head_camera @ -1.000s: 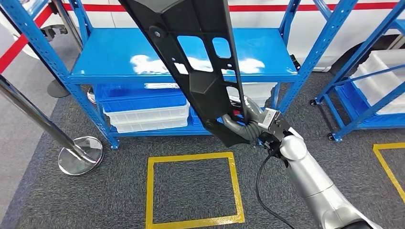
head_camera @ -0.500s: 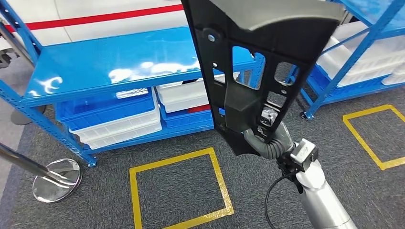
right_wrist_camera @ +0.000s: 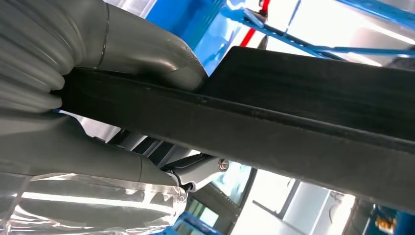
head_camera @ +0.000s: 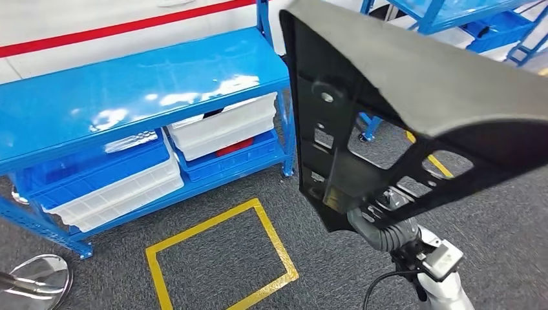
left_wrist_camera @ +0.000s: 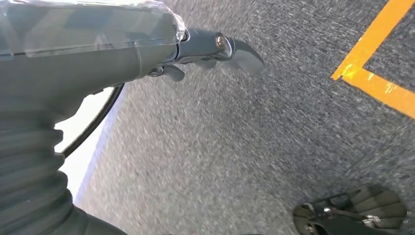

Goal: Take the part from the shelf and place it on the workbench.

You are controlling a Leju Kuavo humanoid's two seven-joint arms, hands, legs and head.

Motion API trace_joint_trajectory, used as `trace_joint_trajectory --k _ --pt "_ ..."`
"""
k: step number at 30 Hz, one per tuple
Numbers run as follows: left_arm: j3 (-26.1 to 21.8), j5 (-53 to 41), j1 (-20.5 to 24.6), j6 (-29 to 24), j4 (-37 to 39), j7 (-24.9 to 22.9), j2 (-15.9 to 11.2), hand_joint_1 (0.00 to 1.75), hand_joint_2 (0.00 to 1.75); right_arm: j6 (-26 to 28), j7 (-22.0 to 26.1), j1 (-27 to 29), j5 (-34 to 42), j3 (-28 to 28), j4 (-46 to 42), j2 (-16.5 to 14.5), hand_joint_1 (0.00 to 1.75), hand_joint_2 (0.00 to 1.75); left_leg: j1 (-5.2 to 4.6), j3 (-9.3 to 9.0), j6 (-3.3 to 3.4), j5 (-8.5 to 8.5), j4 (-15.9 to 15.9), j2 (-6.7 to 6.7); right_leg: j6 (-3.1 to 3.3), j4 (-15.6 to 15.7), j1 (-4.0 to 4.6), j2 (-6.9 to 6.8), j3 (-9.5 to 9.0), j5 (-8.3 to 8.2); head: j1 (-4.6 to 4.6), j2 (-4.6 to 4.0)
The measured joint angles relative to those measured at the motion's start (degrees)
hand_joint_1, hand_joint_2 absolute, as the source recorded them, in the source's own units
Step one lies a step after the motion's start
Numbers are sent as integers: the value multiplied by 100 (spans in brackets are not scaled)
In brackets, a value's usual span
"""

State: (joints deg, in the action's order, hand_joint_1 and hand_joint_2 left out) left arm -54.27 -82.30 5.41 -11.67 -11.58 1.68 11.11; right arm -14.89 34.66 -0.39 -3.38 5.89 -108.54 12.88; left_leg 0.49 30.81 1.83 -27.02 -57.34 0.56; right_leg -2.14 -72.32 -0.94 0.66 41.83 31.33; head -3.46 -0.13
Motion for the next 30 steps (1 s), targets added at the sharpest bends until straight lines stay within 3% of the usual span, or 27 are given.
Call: trace_joint_trajectory --k 1,2,4,6,7,9,10,12,14,16,17,19,21,22,23,25,27,29,30 --pt "0 -4 -8 5 0 -9 -1 0 175 -86 28 111 53 -49 -70 -33 175 175 -2 8 -2 -2 -3 86 -22 -186 -21 -28 61 51 -1 1" --pt "1 -9 -11 11 0 -15 -1 0 175 -164 53 218 97 -101 -139 -62 175 175 -2 14 -8 -5 -8 170 -39 -131 -40 -54 -1 -11 -1 1" --pt "3 -32 -12 17 0 -21 1 0 175 -295 82 404 141 -203 -287 -106 175 175 -3 9 -38 -24 -23 325 -50 563 -62 -220 -432 -307 -1 1" --pt "8 -67 -20 17 -1 -31 -1 0 175 -375 90 544 137 -274 -437 -124 175 175 -32 -8 -96 -55 -37 445 15 1210 -28 -464 -805 -480 -1 2" --pt "9 -83 -24 16 -2 -39 -1 0 175 -397 90 600 129 -296 -502 -125 175 175 -46 -21 -131 -67 -41 496 59 1335 -6 -522 -862 -488 -1 2" --pt "15 -129 -29 15 -2 -86 -1 0 175 -427 88 712 116 -343 -612 -126 175 175 -58 -61 -203 -78 -26 609 147 1357 16 -417 -838 -497 -1 2" --pt "21 -149 -27 16 -2 -120 -2 0 175 -436 83 772 108 -369 -659 -126 175 175 -51 -74 -239 -105 -38 598 185 1376 4 -352 -837 -512 -1 1" --pt "31 -169 -32 27 -1 -172 0 0 175 -457 55 853 89 -408 -738 -128 175 175 -38 9 -286 -324 -293 364 268 1415 -24 -223 -838 -554 -1 1" --pt "33 -161 -52 44 0 -168 7 0 175 -484 22 920 56 -433 -779 -128 175 175 -29 302 -291 -732 -991 62 325 1422 -18 -82 -815 -584 -1 2" --pt "33 -158 -78 53 0 -158 15 0 175 -526 10 1010 34 -465 -800 -128 175 175 -32 567 -279 -948 -1605 -23 348 1405 16 85 -785 -596 -1 1" --pt "33 -154 -86 52 0 -172 22 0 175 -552 13 1043 32 -485 -807 -128 175 175 -34 576 -268 -888 -1634 -35 351 1391 28 174 -774 -599 -1 1" --pt "33 -131 -91 51 0 -223 34 0 175 -611 22 1054 34 -518 -812 -128 175 175 -33 306 -228 -500 -1060 -136 346 1354 36 352 -766 -597 -1 2" --pt "33 -106 -88 43 0 -239 51 0 175 -653 25 1031 23 -531 -813 -128 175 175 -16 8 -185 -227 -372 -435 310 1312 40 506 -738 -603 -1 2" --pt "33 -101 -82 35 0 -231 62 0 175 -662 23 1018 13 -533 -813 -131 175 175 -15 -61 -170 -183 -185 -550 277 1299 31 574 -711 -615 -1 1" --pt "33 -101 -76 25 0 -221 72 0 175 -663 19 1010 0 -537 -817 -135 175 175 -21 -77 -152 -196 -134 -595 233 1297 21 643 -681 -635 -1 1" --pt "33 -107 -63 -2 -1 -215 90 0 175 -652 9 1014 -50 -554 -842 -143 175 175 -28 -93 -97 -150 -80 -472 148 1307 -7 741 -637 -673 -1 1" --pt "36 -120 -61 -28 -2 -218 100 0 175 -633 1 1021 -103 -575 -882 -153 175 175 -8 -114 -26 -91 -7 -310 94 1123 9 505 -534 -549 0 1" --pt "37 -140 -76 -40 -2 -214 99 0 175 -622 -4 1011 -130 -587 -904 -176 175 175 -11 -115 7 -66 28 -135 52 510 16 119 -245 -198 1 2" --pt "38 -151 -87 -41 -2 -209 97 0 175 -621 -7 1008 -143 -590 -907 -189 175 175 -19 -107 7 -66 26 -47 31 137 3 20 -70 -29 1 2"
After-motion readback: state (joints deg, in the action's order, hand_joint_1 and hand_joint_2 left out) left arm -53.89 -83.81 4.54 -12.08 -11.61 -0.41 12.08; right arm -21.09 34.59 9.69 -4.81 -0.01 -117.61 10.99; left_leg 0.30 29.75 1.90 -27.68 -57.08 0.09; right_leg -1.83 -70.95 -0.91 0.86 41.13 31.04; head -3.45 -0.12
